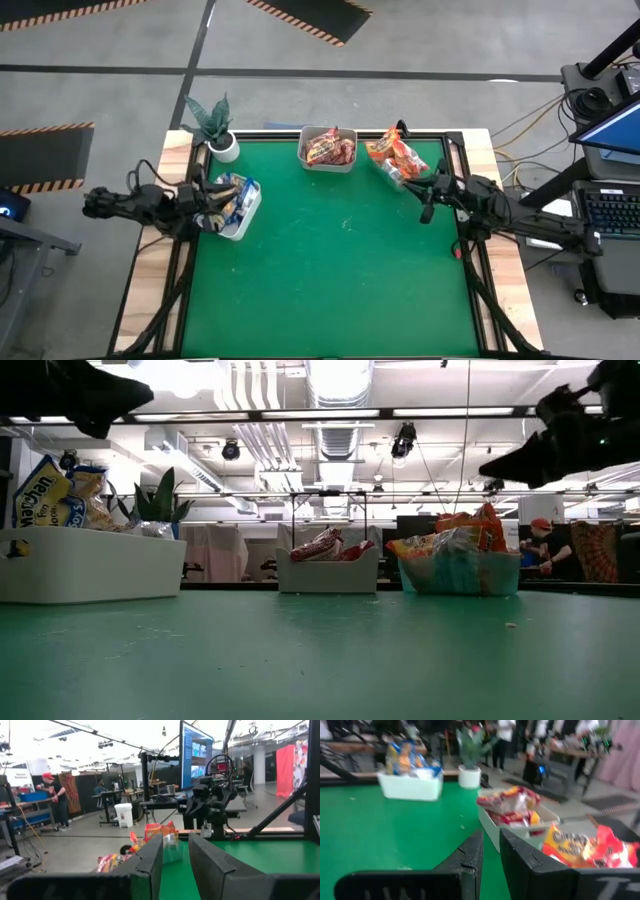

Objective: Sort Maruchan noodles
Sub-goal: Return to Home Position

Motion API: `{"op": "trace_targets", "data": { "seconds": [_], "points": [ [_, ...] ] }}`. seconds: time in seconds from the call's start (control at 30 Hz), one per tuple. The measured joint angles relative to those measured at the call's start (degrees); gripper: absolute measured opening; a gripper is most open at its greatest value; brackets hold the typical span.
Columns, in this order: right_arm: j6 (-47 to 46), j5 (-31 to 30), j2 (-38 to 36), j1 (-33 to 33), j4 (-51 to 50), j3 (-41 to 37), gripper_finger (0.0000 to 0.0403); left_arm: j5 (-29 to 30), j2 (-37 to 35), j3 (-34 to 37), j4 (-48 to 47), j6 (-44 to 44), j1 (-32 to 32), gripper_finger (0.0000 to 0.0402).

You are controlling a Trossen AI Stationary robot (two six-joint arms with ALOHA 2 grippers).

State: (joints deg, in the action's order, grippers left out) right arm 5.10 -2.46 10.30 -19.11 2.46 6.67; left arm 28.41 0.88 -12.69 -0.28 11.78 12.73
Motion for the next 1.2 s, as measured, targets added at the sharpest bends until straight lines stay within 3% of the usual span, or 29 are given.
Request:
{"op": "trace_targets", "data": {
  "seconds": [0.23,0.37,0.63,0.9,1.2],
  "points": [
    [4.9,1.5,-10.3,0.0,0.5,-3.0,0.0052,-0.4,-0.9,3.2,1.0,-2.5,0.0,0.0077],
    [6.9,2.4,-9.8,0.0,6.5,-6.0,0.0052,-0.4,-0.9,5.4,2.3,-3.0,-0.1,0.0077],
    [7.8,3.3,-8.7,0.0,6.8,-6.0,0.0052,-0.2,-0.7,11.6,5.8,-3.9,-0.1,0.0077],
    [-2.4,2.5,-8.7,0.0,6.6,-6.0,0.0052,13.4,-0.3,11.4,4.7,-6.4,-0.1,0.0077],
    [-7.6,2.4,-8.7,0.0,6.5,-6.0,0.0052,14.2,0.0,11.2,4.5,-6.4,-0.1,0.0077]
  ]
}}
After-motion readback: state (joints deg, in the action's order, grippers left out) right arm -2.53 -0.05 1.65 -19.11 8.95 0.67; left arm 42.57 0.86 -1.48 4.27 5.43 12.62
